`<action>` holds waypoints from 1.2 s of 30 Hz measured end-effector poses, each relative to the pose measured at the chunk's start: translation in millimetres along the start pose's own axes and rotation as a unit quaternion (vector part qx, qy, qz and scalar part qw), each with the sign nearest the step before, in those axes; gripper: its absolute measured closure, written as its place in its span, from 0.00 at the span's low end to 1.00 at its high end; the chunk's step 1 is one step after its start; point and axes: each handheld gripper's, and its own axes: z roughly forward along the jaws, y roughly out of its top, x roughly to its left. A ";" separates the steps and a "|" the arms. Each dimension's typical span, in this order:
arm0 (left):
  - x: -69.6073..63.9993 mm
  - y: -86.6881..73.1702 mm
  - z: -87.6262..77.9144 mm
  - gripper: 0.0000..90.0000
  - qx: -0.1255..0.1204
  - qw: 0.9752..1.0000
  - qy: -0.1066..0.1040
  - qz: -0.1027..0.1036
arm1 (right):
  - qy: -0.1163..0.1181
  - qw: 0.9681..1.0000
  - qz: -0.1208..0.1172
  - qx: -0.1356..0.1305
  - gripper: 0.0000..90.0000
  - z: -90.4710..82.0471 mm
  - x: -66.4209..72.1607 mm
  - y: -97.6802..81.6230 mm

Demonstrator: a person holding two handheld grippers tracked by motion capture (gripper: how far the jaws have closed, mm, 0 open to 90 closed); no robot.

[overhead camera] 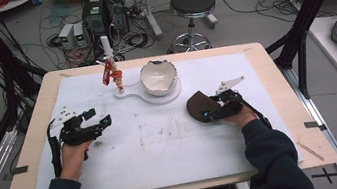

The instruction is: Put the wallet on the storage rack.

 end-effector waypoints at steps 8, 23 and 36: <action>-12.2 5.1 25.5 0.24 0.018 0.999 -0.045 -0.006 | 0.000 0.999 -0.052 -0.016 0.36 -3.4 11.0 4.3; -50.8 5.0 109.5 0.39 0.076 0.987 -0.144 -0.010 | 0.038 0.992 -0.108 -0.047 0.50 -5.8 25.8 10.5; -79.1 10.2 167.7 0.39 0.109 0.973 -0.202 -0.001 | 0.053 0.988 -0.123 -0.083 0.62 -11.1 27.4 12.5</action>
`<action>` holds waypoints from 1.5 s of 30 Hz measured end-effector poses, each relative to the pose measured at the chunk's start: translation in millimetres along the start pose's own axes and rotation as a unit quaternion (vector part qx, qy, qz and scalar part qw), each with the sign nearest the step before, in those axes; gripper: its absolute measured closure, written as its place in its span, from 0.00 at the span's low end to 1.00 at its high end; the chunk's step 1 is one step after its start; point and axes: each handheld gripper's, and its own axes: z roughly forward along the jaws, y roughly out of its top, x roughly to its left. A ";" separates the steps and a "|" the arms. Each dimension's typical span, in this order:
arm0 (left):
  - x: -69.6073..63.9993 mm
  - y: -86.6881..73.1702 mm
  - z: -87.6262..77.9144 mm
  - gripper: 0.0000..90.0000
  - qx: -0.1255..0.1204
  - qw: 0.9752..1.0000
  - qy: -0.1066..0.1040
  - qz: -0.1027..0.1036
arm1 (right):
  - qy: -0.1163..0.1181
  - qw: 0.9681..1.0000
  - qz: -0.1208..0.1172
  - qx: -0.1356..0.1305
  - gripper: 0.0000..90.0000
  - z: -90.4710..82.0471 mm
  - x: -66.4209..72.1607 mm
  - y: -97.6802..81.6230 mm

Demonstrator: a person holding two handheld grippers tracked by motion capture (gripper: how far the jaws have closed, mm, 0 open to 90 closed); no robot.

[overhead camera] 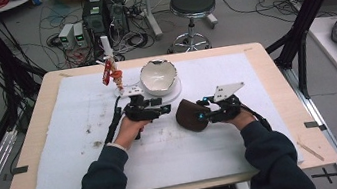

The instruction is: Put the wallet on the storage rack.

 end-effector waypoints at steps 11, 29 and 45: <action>-2.2 -4.9 24.1 0.42 0.018 0.999 -0.043 0.007 | 0.008 1.000 -0.008 -0.017 0.65 -1.4 1.7 1.1; -13.3 -5.0 25.5 0.64 0.034 0.994 -0.056 0.091 | 0.033 0.998 0.051 0.014 0.52 13.1 1.3 -2.4; 1.3 12.0 -53.6 0.44 -0.020 0.998 0.049 0.036 | 0.109 0.971 0.212 -0.025 0.72 0.5 -18.6 -11.0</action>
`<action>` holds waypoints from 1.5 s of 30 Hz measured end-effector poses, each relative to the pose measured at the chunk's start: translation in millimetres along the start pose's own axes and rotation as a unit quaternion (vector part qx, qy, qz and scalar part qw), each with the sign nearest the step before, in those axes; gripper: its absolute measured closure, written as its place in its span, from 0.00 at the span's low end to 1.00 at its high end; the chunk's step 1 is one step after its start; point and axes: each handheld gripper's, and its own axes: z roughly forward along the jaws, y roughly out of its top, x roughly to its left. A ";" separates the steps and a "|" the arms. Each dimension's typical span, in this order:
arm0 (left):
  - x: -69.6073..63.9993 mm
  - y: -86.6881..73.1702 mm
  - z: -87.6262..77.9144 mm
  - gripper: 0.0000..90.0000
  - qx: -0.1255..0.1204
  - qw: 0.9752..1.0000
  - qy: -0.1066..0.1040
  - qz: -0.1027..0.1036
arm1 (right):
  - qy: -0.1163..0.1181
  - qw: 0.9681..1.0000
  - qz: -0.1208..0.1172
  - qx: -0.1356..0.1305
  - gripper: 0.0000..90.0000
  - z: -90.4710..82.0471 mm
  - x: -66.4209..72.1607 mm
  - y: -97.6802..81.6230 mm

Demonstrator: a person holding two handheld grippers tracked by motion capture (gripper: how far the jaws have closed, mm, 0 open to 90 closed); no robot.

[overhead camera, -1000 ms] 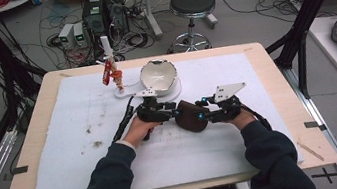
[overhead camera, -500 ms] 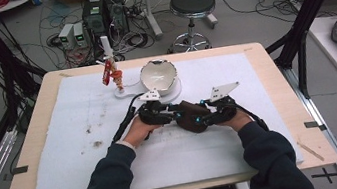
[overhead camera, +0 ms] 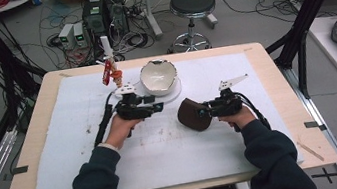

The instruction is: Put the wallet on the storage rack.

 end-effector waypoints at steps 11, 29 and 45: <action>11.0 -26.0 -85.8 0.29 -0.047 0.993 0.109 -0.006 | -0.091 0.993 -0.065 -0.038 0.72 -16.0 11.5 14.4; 26.6 -48.6 -138.5 0.22 -0.070 0.977 0.201 -0.016 | -0.107 0.985 -0.111 -0.076 0.72 -9.1 16.9 63.1; 31.2 -51.5 -145.6 0.22 -0.088 0.975 0.201 -0.033 | -0.106 0.979 -0.160 -0.071 0.72 25.5 7.9 130.6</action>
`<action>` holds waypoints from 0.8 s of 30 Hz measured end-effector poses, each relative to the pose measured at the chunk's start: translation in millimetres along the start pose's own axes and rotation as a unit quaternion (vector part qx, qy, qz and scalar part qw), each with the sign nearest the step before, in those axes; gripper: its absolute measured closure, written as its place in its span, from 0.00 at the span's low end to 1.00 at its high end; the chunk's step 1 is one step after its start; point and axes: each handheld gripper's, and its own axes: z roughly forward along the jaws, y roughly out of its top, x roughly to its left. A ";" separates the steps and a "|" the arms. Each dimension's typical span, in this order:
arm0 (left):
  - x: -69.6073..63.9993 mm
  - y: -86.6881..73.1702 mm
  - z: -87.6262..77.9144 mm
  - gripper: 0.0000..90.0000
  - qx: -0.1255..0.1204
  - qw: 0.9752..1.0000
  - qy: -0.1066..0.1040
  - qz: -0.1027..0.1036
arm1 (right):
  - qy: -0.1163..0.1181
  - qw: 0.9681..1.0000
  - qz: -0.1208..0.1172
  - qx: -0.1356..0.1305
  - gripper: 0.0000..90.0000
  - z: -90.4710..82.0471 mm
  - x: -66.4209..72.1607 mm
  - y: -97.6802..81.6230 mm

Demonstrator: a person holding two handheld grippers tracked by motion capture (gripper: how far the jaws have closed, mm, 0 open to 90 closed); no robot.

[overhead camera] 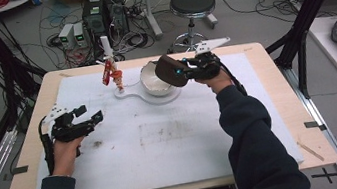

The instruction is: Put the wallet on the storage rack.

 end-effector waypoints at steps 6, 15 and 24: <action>1.7 -1.1 -1.5 0.22 0.001 1.000 0.002 -0.005 | -0.002 1.000 -0.022 0.003 0.72 22.4 -9.9 9.8; 3.2 -2.4 -2.3 0.22 -0.001 1.000 0.000 -0.011 | -0.007 0.999 -0.051 0.010 0.72 52.9 -19.9 14.1; 5.3 -3.6 -3.2 0.22 0.001 1.000 0.000 -0.014 | -0.007 0.994 -0.089 0.059 0.72 77.3 -22.9 -1.7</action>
